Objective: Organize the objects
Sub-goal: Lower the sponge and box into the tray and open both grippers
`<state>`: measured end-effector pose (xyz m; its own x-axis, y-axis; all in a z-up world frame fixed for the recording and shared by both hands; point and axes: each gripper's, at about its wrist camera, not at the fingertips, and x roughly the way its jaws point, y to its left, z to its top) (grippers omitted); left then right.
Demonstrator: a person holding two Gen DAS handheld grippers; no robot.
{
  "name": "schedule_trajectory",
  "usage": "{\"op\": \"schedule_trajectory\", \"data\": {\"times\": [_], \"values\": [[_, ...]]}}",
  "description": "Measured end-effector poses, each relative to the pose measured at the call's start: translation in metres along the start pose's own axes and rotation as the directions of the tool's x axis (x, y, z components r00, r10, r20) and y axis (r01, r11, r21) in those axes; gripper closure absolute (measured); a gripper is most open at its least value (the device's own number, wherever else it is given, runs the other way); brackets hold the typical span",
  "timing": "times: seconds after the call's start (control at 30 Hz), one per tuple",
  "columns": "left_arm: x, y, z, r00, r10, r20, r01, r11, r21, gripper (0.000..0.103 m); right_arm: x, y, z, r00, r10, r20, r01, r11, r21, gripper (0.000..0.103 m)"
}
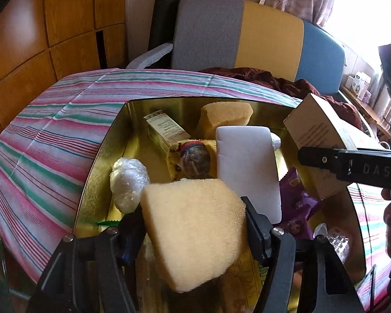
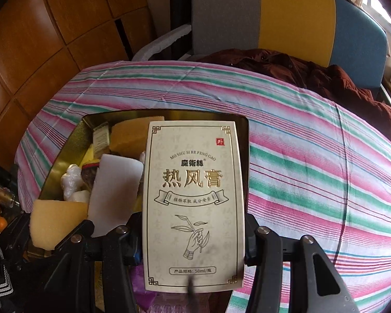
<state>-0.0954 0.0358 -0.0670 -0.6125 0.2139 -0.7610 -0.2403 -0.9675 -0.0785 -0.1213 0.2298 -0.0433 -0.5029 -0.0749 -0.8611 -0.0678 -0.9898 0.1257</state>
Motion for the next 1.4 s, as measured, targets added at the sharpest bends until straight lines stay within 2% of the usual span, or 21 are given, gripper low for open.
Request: {"op": "schedule_trajectory", "data": {"times": [0.23,0.47,0.63,0.8,0.9,1.0,1.13,1.3,1.4], "values": [[0.005,-0.003,0.003,1.0,0.014,-0.009,-0.014,1.0,0.012,0.033,0.005,-0.002,-0.003,1.0,0.009,-0.003,-0.009,1.0,-0.004,0.049],[0.01,0.001,0.002,0.999,0.0,-0.036,-0.001,1.0,-0.016,0.02,-0.006,-0.003,-0.007,0.999,0.024,0.023,-0.024,1.0,0.018,0.048],[0.002,0.001,0.001,1.0,0.004,-0.007,-0.004,1.0,-0.012,0.014,-0.021,-0.004,-0.014,0.998,0.025,0.056,-0.026,0.999,0.027,0.048],[-0.015,0.007,-0.002,0.999,-0.026,0.027,0.027,0.999,-0.036,0.002,-0.038,-0.004,-0.028,0.995,0.043,0.092,-0.046,0.998,0.034,0.048],[-0.029,0.011,-0.004,0.998,-0.042,0.048,0.044,0.998,-0.053,0.002,-0.039,-0.001,-0.035,0.995,0.043,0.093,-0.045,0.999,0.018,0.049],[-0.038,0.014,-0.008,0.997,-0.027,0.073,0.031,0.999,-0.042,0.001,-0.031,0.002,-0.035,0.995,0.03,0.091,-0.031,0.999,0.01,0.051],[-0.043,0.018,-0.01,0.998,-0.023,0.067,0.026,0.998,-0.056,0.001,-0.023,0.002,-0.025,0.996,0.007,0.09,-0.006,1.0,-0.009,0.051],[-0.061,0.02,-0.009,0.995,-0.01,0.103,0.018,0.997,-0.077,0.0,-0.034,0.006,-0.033,0.995,0.026,0.096,-0.024,1.0,-0.02,0.05],[-0.07,0.019,-0.006,0.995,-0.01,0.102,0.019,0.996,-0.089,0.0,-0.044,0.011,-0.042,0.993,0.01,0.117,-0.007,1.0,-0.021,0.048]]}}
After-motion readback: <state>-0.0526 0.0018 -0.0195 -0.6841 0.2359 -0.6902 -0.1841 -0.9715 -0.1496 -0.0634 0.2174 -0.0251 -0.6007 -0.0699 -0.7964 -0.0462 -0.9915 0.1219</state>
